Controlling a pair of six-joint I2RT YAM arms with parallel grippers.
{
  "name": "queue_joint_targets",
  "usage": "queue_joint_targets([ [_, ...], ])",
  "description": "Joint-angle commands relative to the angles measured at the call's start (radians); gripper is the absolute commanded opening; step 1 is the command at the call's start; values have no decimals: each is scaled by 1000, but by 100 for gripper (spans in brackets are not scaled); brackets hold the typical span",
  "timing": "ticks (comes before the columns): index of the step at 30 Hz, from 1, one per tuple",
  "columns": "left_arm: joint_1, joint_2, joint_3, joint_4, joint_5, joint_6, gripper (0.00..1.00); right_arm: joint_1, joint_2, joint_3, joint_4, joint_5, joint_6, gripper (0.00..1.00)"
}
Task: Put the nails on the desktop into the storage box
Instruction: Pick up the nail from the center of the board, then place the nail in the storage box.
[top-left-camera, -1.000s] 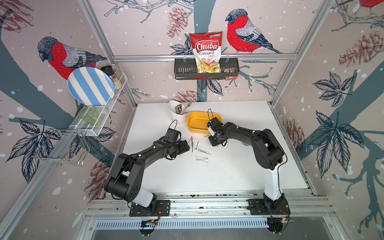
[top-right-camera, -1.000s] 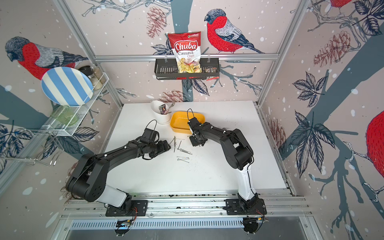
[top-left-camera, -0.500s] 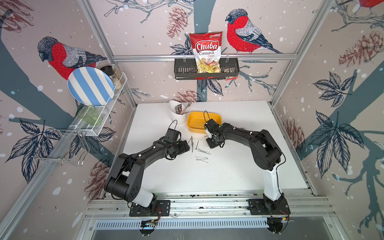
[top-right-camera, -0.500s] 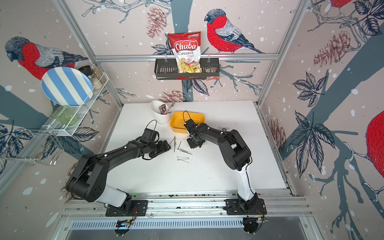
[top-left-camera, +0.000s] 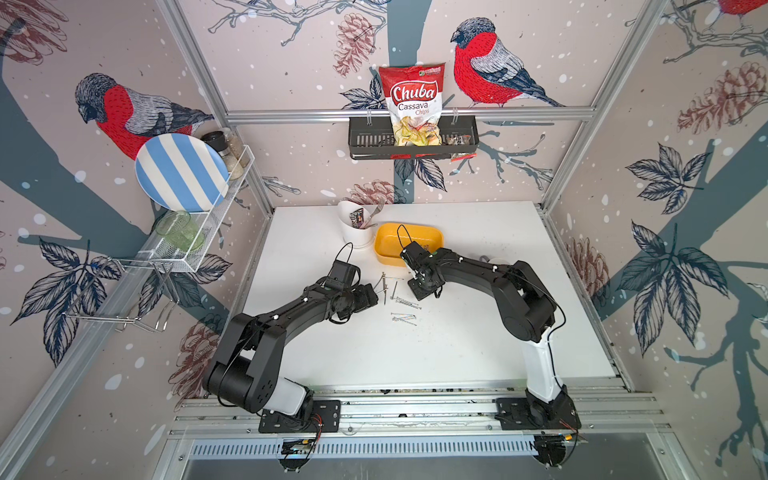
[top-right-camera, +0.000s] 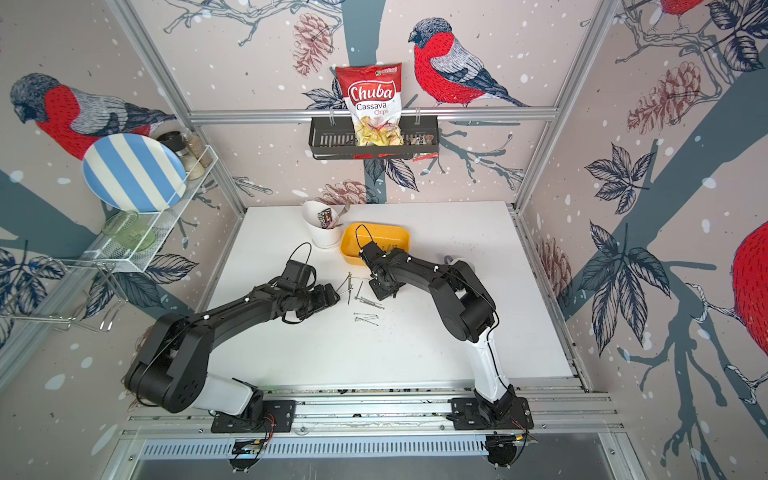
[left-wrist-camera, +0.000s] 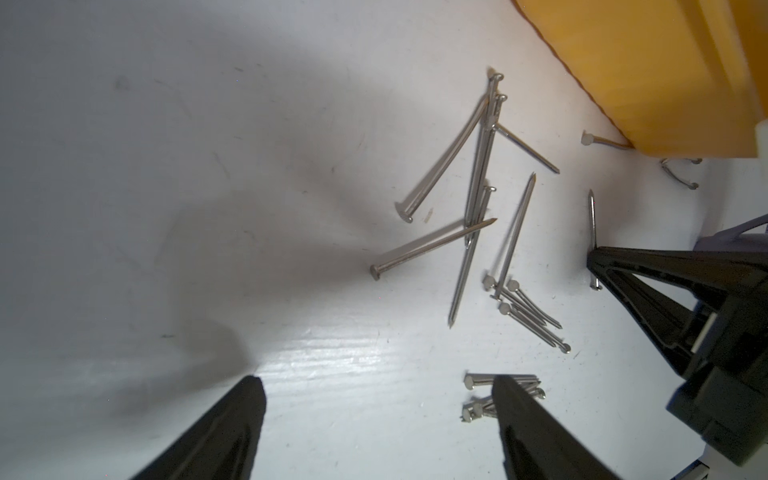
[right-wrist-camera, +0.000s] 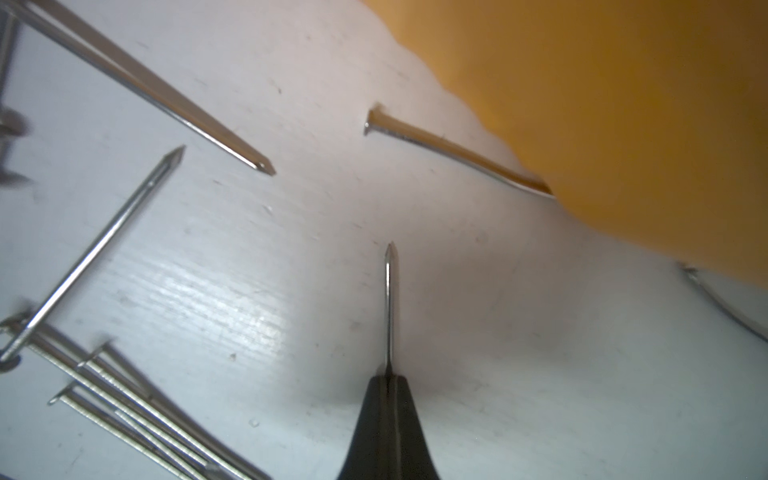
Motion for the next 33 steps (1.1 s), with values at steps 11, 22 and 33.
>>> queue_joint_targets([
  [11, 4, -12, 16, 3, -21, 1, 88, -63, -26, 145, -323, -264, 24, 0],
  [22, 4, -8, 17, 17, -24, -16, 89, -136, -106, 259, -312, -425, 50, 0],
  [33, 4, 52, 74, 17, -8, 1, 89, -271, -86, 350, -181, -521, 145, 0],
])
